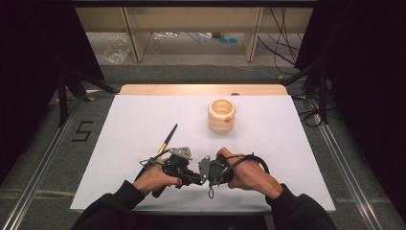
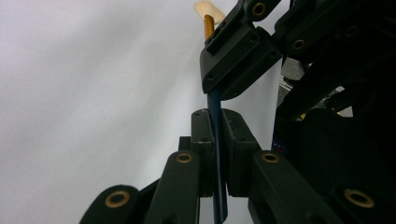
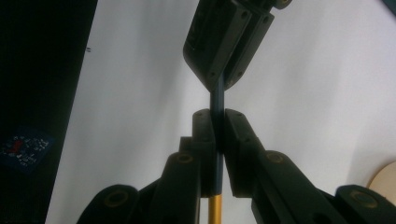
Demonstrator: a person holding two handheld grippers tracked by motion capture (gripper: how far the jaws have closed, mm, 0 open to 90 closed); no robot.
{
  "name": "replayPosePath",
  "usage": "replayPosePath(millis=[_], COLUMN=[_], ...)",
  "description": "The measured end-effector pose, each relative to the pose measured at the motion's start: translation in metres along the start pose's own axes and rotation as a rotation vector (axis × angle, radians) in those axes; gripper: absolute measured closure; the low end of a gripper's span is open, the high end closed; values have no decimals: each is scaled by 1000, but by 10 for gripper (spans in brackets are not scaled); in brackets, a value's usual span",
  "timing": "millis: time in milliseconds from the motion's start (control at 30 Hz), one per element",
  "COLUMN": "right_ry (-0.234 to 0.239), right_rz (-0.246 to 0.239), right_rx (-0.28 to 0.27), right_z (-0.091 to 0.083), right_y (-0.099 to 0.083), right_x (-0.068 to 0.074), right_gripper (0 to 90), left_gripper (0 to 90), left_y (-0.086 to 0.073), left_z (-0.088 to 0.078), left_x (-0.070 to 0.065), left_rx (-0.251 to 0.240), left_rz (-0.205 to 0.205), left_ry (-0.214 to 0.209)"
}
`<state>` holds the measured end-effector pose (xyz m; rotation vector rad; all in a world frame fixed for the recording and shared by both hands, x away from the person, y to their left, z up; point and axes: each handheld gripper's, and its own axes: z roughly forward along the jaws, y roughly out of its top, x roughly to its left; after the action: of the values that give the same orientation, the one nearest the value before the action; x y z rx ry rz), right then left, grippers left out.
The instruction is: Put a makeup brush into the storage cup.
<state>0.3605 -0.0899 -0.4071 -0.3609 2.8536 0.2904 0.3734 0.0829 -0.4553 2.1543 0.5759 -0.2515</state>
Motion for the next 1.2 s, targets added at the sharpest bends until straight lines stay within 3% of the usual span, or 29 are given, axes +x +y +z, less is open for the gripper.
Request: replayPosePath(millis=[133, 200, 233, 600, 633, 800, 833, 1067, 1167, 1200], right_ry=[-4, -14, -5, -6, 2, -17, -14, 10, 3, 5], right_rz=[-6, -46, -18, -33, -14, -20, -17, -35, -35, -44], right_rx=[1, -22, -3, -35, -21, 16, 21, 10, 15, 21], right_z=[-1, 0, -1, -2, -3, 0, 0, 0, -1, -1], right_y=[0, 0, 0, -5, -5, -9, -10, -16, -17, -17], right_x=[0, -2, 0, -3, -2, -2, -2, -4, -4, -4], right_gripper=[836, 836, 836, 827, 827, 786, 788, 821, 830, 831], left_gripper=[841, 841, 841, 843, 843, 843, 843, 843, 842, 842], left_y=[0, 0, 0, 0, 0, 0, 0, 0, 0, 0], left_z=[0, 0, 0, -1, -1, -5, -5, -7, -5, -5], left_x=[1, 1, 1, 0, 0, 2, 1, 1, 1, 1], left_rx=[-1, 0, 7, -2, 0, 14, 10, 11, 8, 15], left_rz=[-1, 0, 8, 22, 25, 49, 38, 39, 18, 36], left_ry=[1, 2, -3, -4, 2, 2, -1, -3, -12, -12])
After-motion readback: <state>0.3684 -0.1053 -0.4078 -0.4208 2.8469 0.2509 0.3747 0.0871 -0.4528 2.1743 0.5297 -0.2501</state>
